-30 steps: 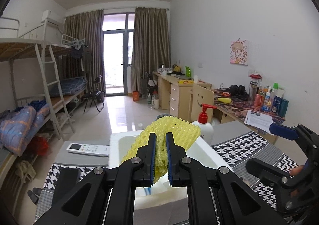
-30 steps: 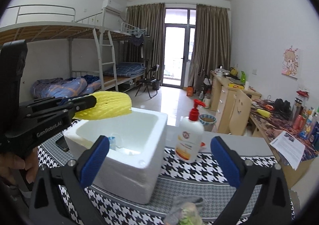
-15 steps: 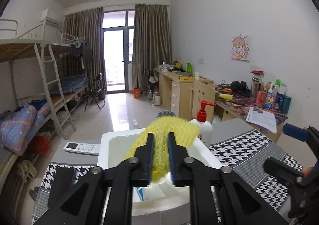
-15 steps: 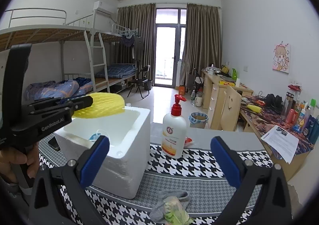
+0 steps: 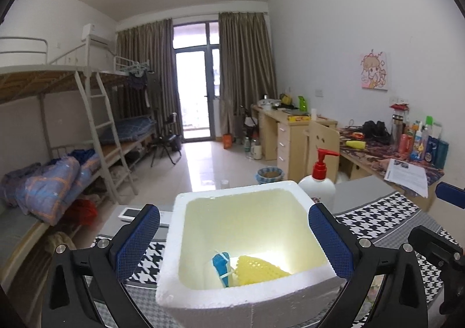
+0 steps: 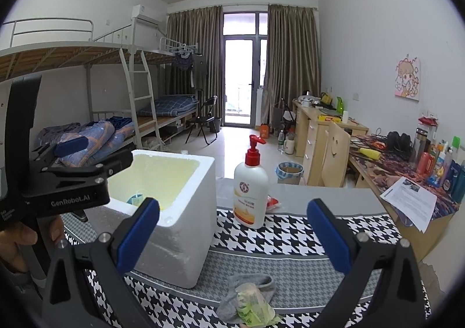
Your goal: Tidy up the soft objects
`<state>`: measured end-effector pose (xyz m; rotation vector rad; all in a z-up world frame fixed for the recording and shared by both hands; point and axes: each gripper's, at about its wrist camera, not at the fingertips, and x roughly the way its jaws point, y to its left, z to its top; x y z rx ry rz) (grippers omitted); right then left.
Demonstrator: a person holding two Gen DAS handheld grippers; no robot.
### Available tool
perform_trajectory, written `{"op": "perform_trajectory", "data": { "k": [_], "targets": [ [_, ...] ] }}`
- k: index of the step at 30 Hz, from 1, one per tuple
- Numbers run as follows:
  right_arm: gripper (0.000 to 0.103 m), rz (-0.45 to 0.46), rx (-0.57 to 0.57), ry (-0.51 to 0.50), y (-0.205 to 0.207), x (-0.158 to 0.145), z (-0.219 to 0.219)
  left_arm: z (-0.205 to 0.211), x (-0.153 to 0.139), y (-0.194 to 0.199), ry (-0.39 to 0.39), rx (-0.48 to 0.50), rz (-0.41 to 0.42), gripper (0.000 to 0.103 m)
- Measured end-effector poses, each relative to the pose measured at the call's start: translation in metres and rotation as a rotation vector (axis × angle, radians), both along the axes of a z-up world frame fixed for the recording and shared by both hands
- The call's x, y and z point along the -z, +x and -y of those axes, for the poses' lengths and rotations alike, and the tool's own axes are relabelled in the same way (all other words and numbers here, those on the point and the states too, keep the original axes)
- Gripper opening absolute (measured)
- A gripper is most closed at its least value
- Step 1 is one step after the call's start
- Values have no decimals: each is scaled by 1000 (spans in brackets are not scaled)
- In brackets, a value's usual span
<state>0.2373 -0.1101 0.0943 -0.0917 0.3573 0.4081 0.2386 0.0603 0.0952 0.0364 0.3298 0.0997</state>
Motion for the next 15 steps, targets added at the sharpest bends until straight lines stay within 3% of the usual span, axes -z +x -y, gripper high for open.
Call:
{"op": "perform_trajectory", "data": {
  "k": [5,15],
  "targets": [
    [102,-1,-2,7,-4,1,3,-5,-3,-7,-68,-8,0,102],
    [102,9,-2,23,-18,-1,15,4,-2,-32,-78,9,7,102]
  ]
}}
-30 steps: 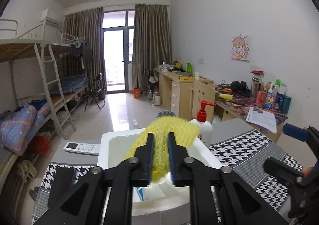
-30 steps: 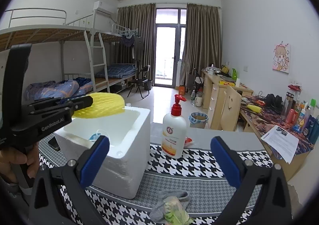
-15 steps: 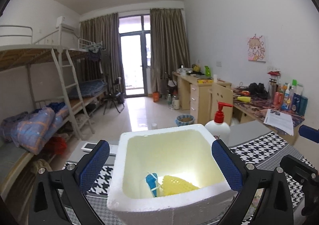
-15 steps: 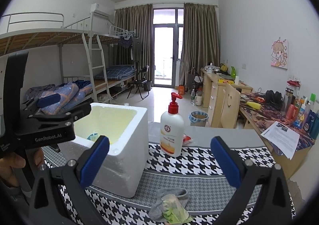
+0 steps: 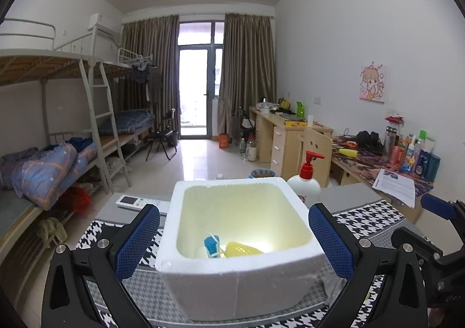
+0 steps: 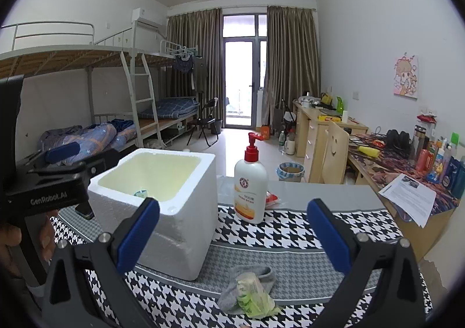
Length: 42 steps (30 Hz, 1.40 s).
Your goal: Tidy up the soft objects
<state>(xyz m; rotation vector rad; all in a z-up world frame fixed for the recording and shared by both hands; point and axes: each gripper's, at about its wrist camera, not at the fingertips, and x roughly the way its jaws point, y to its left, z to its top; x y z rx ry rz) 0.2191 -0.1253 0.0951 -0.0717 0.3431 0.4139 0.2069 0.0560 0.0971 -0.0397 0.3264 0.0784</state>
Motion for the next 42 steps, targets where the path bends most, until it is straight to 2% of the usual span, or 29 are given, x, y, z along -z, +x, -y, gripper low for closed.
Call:
{"op": "perform_trajectory", "data": {
  "k": [16,27,42],
  "targets": [
    [102,22,11,4,-39,-1,18,18,-2,-51,7,34,32,102],
    [102,12,17,27,-67,16,29,32,19,-85,21,82,48,102],
    [102,6,15,40,-96,53,33,32,52,-125,-39,105,66,102]
  ]
}}
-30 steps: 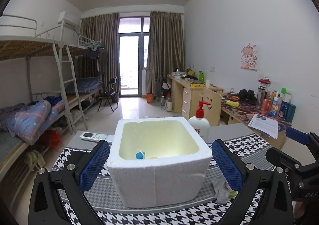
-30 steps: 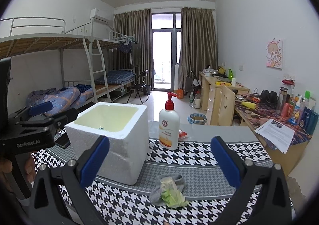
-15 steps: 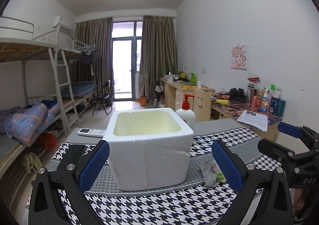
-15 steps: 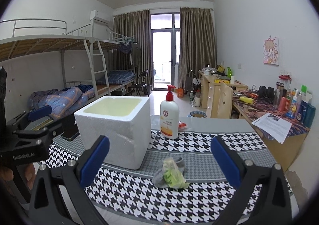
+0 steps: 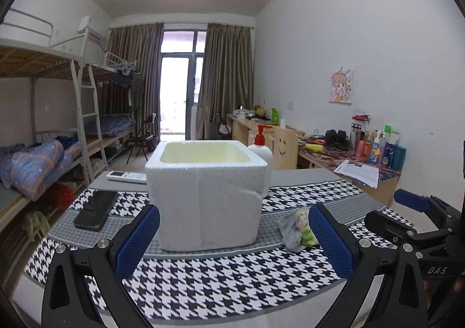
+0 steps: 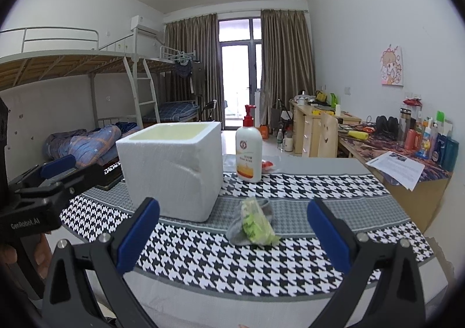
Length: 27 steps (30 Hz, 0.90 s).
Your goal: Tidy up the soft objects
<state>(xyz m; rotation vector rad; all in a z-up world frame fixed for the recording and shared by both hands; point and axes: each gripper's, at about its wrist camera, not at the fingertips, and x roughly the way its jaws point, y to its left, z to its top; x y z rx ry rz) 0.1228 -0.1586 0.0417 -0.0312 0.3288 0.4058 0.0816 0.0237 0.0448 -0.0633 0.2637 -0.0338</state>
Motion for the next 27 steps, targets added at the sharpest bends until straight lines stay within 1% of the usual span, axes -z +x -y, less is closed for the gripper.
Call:
{"op": "perform_trajectory", "data": {
  "k": [10,15,18,22,27],
  "targets": [
    [102,6,-22,15,-30,24,-1,3,26,-28,-9,-18,-11,102],
    [102,-2,-31,-3,-42,33,-5,7,41,-40,-24,-11,-28,102],
    [102,9,-29,-6,-51,35,-3,8,46,-48,-26,-16,-20,102],
    [102,11,-20,-7,-58,41,1,12,52,-61,-3,-25,-5,102],
    [102,12,-12,-5,-66,45,3,11,55,-67,-7,-17,-16,102]
  ]
}}
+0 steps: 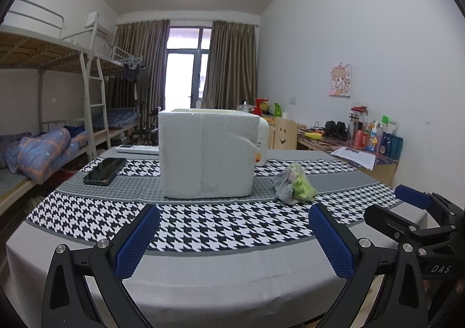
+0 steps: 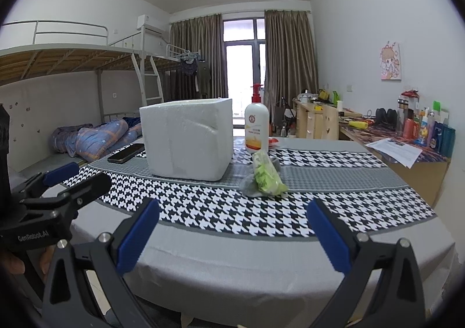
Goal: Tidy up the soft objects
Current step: 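Move the right gripper toward the clear plastic bag beside the grey cloth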
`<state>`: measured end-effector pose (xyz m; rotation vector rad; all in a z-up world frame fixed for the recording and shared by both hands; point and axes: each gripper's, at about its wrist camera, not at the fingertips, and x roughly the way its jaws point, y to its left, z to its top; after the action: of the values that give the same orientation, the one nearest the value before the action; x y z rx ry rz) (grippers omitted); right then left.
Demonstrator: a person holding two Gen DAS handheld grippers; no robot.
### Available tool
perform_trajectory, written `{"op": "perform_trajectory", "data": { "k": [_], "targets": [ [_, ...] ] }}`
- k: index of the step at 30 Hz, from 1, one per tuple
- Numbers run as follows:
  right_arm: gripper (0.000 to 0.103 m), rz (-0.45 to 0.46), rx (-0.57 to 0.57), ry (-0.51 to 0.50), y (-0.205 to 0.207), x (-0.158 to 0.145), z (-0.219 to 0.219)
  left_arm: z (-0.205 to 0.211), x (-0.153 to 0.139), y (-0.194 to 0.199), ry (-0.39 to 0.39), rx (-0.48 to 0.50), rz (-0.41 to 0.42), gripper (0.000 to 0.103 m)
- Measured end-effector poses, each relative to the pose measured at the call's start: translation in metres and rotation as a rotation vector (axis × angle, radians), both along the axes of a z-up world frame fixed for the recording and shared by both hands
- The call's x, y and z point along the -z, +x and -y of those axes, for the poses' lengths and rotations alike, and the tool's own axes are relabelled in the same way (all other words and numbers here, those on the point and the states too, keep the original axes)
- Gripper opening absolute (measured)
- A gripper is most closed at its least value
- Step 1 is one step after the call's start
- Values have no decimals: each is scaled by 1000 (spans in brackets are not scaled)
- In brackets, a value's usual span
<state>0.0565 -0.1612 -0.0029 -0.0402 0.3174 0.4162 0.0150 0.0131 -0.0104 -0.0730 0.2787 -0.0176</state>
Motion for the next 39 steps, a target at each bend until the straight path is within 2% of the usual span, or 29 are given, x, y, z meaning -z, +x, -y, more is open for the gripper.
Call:
{"op": "perform_trajectory", "data": {
  "k": [14,39],
  "targets": [
    [103,10,23,10,-7,-5,9,4,0,-10,6,7,-20,102],
    [102,-61,70,12,24,12,21,9,21,40,7,37,-134,102]
  ]
}}
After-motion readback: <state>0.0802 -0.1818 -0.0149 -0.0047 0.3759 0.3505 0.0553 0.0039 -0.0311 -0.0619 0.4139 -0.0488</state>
